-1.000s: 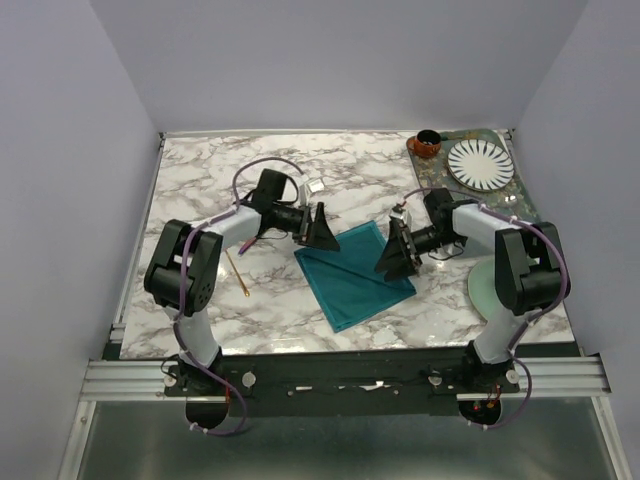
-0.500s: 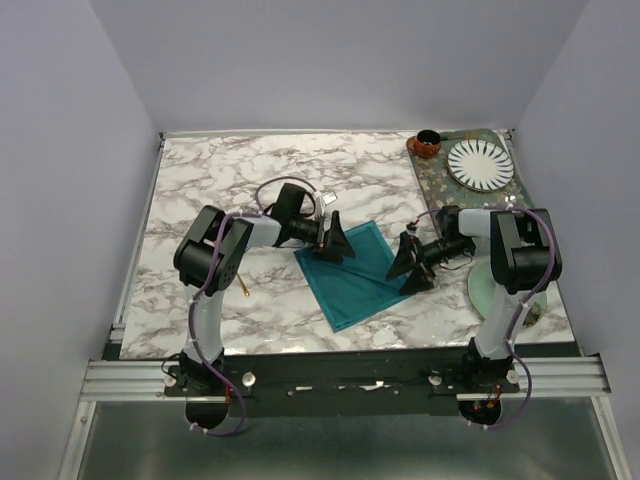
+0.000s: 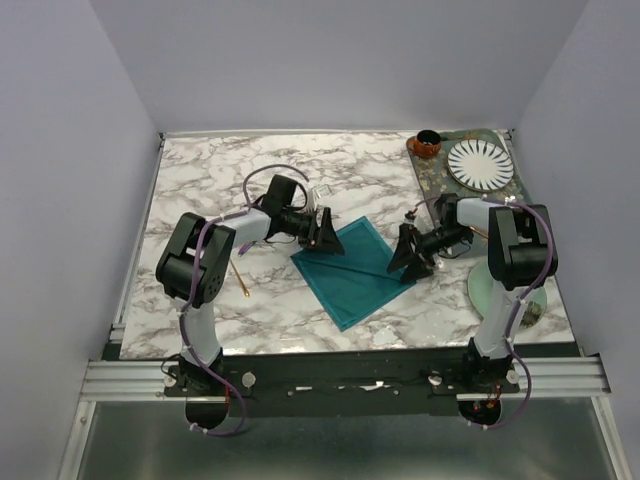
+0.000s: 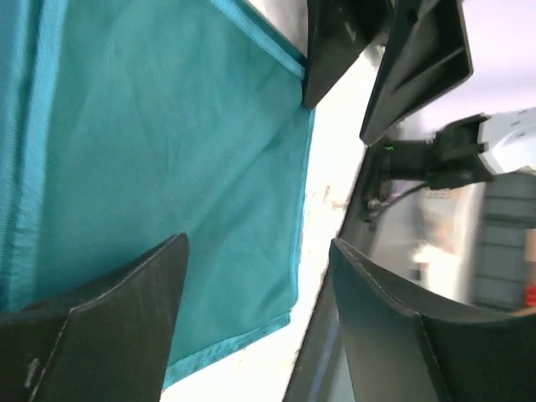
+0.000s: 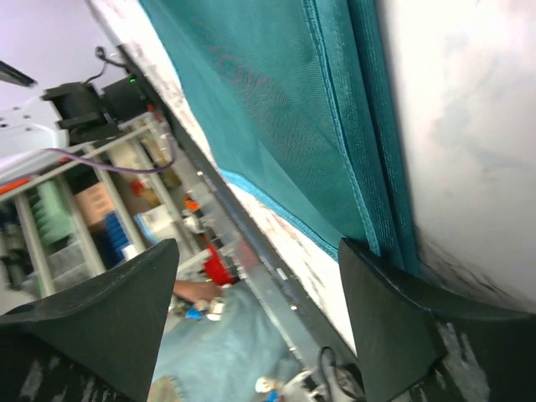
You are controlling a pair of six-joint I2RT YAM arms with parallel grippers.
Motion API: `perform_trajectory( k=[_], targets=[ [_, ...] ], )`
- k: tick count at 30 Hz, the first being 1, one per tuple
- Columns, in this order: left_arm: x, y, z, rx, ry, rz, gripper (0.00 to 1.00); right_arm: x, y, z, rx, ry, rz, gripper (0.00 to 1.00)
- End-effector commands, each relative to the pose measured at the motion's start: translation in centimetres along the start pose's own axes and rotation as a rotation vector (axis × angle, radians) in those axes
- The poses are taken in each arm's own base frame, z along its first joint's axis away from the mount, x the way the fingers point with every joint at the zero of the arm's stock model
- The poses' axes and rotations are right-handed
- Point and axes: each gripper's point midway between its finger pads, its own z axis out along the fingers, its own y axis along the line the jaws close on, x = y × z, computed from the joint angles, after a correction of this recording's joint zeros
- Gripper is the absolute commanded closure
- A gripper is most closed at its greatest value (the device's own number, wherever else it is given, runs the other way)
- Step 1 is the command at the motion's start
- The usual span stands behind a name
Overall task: Fold the napkin into a case and place the utensils inside
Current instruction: Smooth out the upper triangle-folded napkin at the center of the board, then move the upper triangle-folded napkin to the center of the board.
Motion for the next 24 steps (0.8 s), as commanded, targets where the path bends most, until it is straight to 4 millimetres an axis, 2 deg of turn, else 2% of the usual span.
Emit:
perform_trajectory(
  k=[1,3,5,6,8,11,17,20,24],
  targets=[
    [-2.5,0.2,-3.3,-0.218,0.018,0.28,0.32,-1.1,1.1,-2.0,0.084,-0.04,-0.133,0.18],
    [-2.2,1.3,-3.7,-0.278,0.058,0.292,0.39,-1.2,1.6,-2.7,0.112,-0.06,-0.163,0.2],
    [-3.2,2.6,-4.1,-0.349,0.068,0.354,0.41,-1.3,1.7,-3.1,0.143,-0.07,-0.178,0.23],
    [-2.8,3.7,-4.0,-0.379,0.096,0.337,0.45,-1.4,1.7,-3.3,0.153,-0.076,-0.183,0.24],
    [-3.6,4.8,-4.2,-0.436,0.11,0.356,0.48,-1.5,1.3,-3.5,0.186,-0.08,-0.185,0.27],
    [-3.1,7.0,-4.4,-0.506,0.156,0.334,0.56,-2.0,0.6,-3.9,0.242,-0.089,-0.184,0.3],
    [-0.2,9.0,-5.3,-0.569,0.255,0.293,0.63,-3.3,-0.1,-4.4,0.299,-0.099,-0.202,0.3],
    [2.2,8.8,-5.8,-0.557,0.309,0.264,0.65,-3.9,-0.4,-4.5,0.31,-0.094,-0.204,0.3],
    [5.7,7.5,-6.9,-0.529,0.379,0.222,0.72,-4.8,-0.4,-4.7,0.314,-0.091,-0.225,0.3]
  ],
)
